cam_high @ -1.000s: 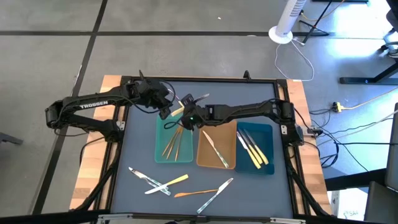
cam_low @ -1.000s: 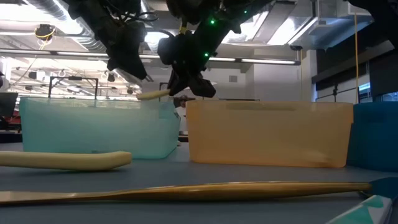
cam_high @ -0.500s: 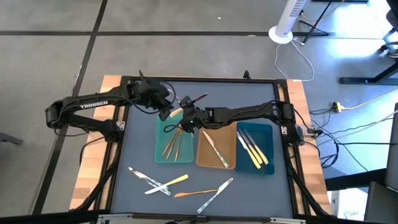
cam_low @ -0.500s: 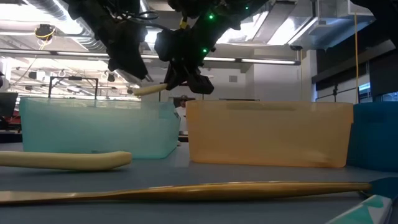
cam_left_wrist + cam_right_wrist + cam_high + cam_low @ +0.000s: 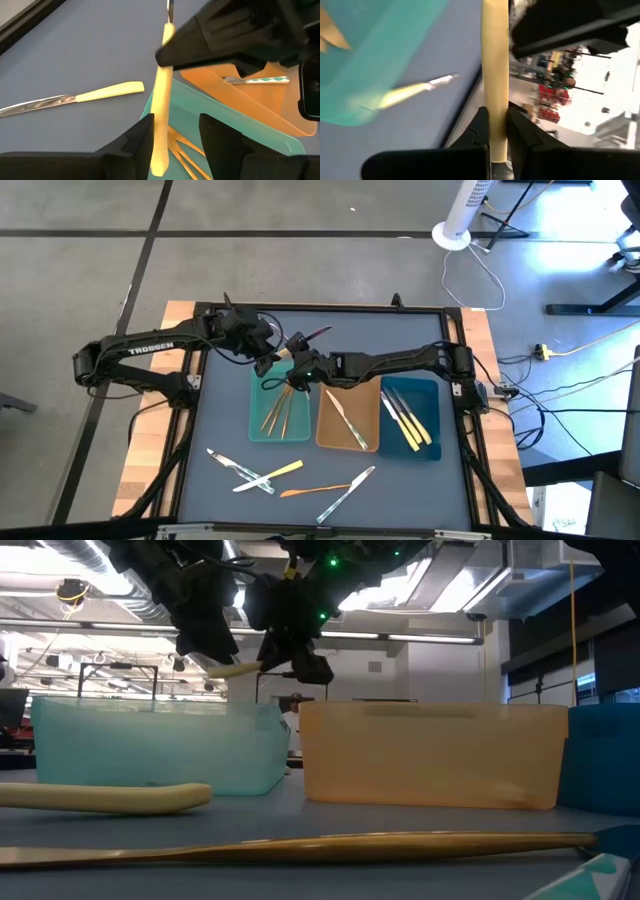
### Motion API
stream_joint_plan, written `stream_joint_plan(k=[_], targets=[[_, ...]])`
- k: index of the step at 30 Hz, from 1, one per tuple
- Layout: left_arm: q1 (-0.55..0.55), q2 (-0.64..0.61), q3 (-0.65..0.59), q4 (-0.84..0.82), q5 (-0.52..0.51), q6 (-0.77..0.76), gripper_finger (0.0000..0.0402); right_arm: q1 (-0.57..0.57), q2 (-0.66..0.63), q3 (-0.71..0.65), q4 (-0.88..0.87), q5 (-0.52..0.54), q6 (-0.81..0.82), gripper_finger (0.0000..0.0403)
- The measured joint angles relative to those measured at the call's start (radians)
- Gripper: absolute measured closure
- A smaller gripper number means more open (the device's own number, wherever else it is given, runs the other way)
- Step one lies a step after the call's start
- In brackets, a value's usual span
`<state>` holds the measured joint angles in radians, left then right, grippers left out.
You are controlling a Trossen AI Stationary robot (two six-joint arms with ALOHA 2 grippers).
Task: Sort silverware by color (type)
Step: Put the yellow knife into the blue bin
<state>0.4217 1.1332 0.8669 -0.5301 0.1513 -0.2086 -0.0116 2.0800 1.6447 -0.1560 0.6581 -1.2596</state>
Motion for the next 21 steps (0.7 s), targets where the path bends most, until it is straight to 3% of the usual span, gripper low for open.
stream_joint_plan(k=[21], targets=[[0.001,0.0,0.0,0.002,-0.044,0.06,0.0251,0.0,0.0,0.0,0.047,0.023,-0.058,0.0382]])
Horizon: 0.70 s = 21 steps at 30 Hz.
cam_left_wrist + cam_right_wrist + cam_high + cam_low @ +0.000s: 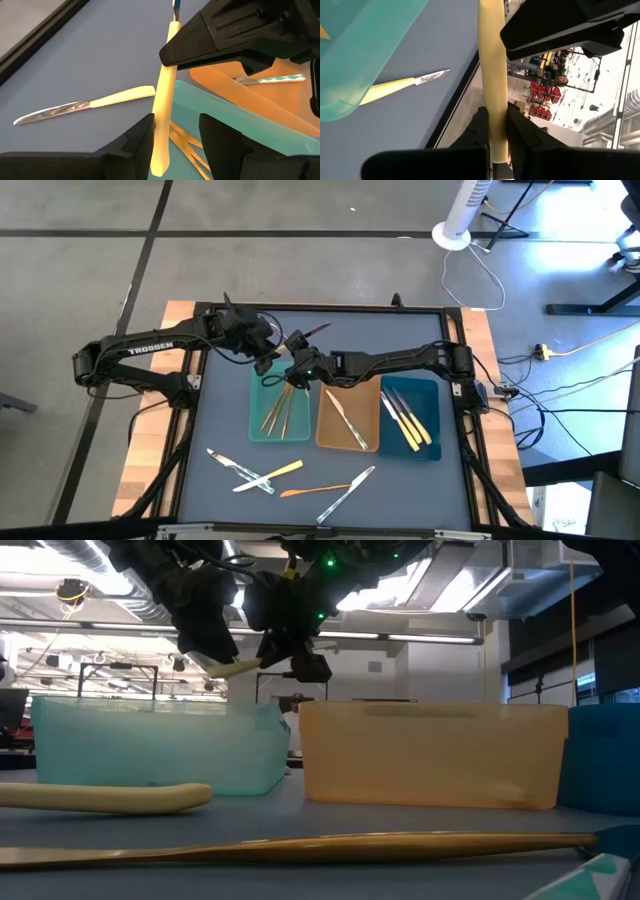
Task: Sort silverware by color (type)
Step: Put the yellow knife into the blue bin
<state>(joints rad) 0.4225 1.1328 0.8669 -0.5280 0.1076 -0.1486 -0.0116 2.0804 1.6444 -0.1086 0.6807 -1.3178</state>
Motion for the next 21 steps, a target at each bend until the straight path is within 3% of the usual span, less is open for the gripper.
stream_joint_plan(k=[21], targets=[[0.0,0.001,0.0,0.062,-0.033,0.0,0.0251,-0.001,0.0,0.0,0.004,0.0,0.004,0.0382]])
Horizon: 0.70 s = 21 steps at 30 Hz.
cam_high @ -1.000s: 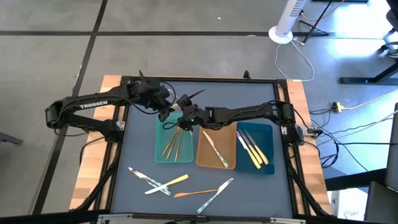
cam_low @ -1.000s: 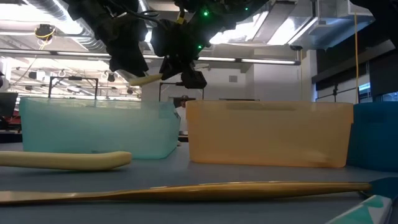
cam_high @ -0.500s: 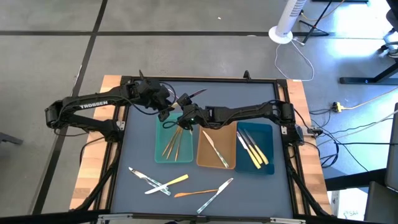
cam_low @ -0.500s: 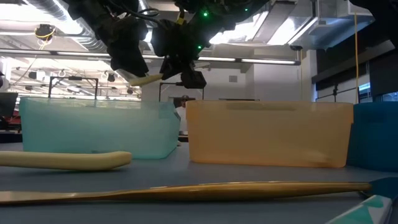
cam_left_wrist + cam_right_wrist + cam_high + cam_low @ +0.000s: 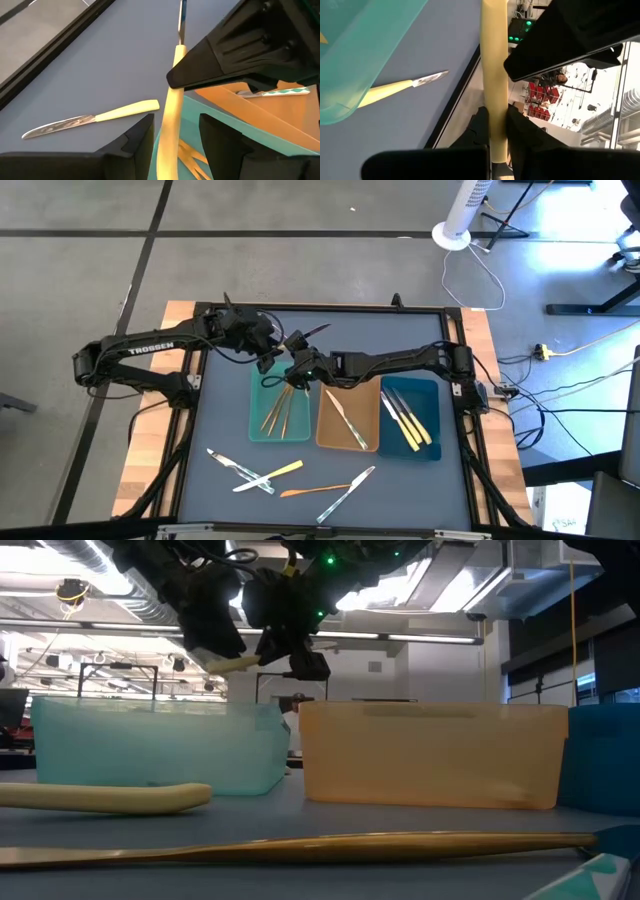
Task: Sort silverware by color (type)
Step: Put the yellow knife into the blue bin
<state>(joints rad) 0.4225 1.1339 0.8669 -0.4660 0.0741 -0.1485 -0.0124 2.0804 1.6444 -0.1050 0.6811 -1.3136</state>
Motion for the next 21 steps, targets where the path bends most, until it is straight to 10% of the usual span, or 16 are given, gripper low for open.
stream_joint_plan(k=[21], targets=[[0.0,0.0,0.0,-0.082,-0.003,0.001,0.0289,0.0,0.0,0.0,0.104,0.0,-0.046,0.0382]])
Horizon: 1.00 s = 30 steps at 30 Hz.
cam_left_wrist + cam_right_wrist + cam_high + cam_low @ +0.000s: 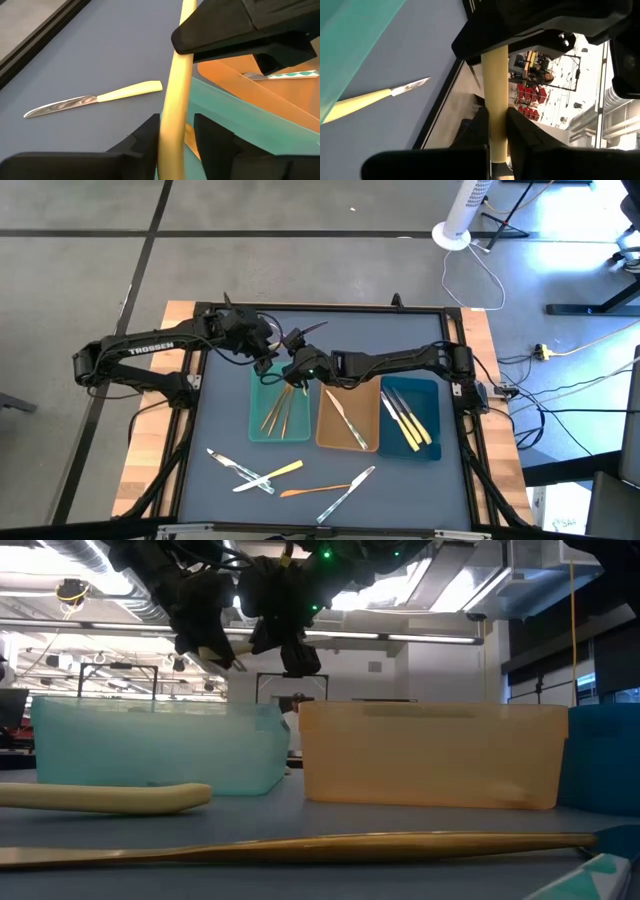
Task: Sort silverware by color (type)
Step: Put the yellow knife into the blue bin
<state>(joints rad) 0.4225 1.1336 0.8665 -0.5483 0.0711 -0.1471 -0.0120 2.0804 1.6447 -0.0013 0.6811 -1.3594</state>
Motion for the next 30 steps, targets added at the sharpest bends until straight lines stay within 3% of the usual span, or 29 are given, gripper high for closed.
stream_joint_plan(k=[8,24,30], targets=[[0.0,0.0,0.0,0.003,0.002,0.0,0.0359,0.0,0.0,0.0,0.0,0.0,-0.003,0.0382],[0.0,0.0,0.0,0.003,0.0,0.0,0.0356,-0.002,0.0,0.0,0.0,-0.004,0.0,0.0381],[0.0,0.0,0.0,0.004,-0.001,0.001,0.0355,-0.002,0.0,0.0,0.0,-0.024,0.028,0.0335]])
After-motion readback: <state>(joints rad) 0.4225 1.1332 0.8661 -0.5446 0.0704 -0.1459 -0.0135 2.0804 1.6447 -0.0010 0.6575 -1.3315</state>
